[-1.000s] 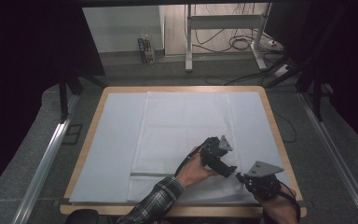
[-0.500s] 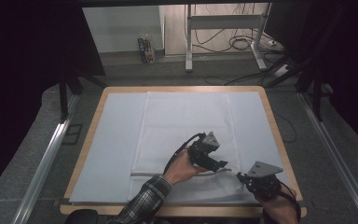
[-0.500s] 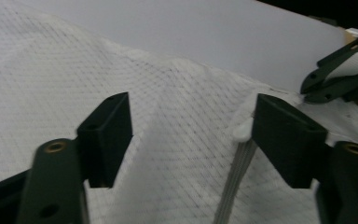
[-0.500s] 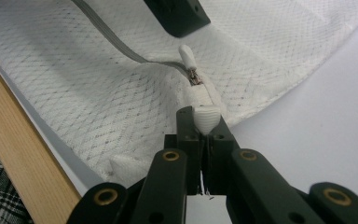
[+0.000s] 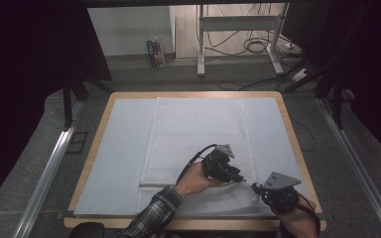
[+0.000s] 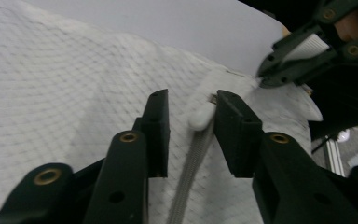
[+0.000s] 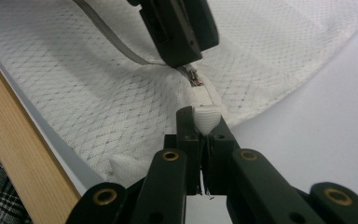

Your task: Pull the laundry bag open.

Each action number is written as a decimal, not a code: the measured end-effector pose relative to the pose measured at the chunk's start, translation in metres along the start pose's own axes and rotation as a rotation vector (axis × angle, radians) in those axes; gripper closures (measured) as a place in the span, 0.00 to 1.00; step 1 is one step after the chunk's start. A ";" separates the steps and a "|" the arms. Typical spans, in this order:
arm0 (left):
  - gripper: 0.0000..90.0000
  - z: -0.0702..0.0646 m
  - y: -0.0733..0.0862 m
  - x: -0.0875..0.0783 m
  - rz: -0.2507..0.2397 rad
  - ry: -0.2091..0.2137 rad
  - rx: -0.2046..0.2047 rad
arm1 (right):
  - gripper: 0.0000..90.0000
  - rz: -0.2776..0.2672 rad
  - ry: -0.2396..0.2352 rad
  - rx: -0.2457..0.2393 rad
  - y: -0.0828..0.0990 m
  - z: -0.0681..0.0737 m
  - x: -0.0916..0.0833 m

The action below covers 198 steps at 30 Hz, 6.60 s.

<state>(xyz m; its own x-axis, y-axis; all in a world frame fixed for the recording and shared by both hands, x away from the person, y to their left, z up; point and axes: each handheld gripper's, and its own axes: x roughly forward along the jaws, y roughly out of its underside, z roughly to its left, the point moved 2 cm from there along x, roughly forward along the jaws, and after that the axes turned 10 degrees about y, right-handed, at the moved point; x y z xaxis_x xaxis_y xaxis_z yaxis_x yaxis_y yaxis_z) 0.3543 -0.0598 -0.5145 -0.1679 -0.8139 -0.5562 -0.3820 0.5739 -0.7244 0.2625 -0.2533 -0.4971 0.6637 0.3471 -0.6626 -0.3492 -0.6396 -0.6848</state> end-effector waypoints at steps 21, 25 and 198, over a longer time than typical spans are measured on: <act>0.89 -0.009 0.004 0.000 0.073 0.046 0.036 | 0.95 0.018 0.003 0.002 0.001 -0.001 0.002; 0.90 -0.010 0.005 0.000 0.066 0.057 0.040 | 0.95 0.026 0.001 0.005 0.002 -0.001 0.004; 0.97 -0.017 0.080 -0.061 0.026 -0.111 -0.109 | 0.95 0.082 -0.130 0.199 0.004 -0.030 0.031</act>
<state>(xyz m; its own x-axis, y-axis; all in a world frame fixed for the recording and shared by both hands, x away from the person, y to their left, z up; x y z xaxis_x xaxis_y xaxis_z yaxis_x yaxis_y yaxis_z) 0.3186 0.0338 -0.5314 -0.0802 -0.7805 -0.6200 -0.4761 0.5765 -0.6641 0.3012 -0.2653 -0.5110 0.5416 0.3931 -0.7431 -0.5302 -0.5262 -0.6648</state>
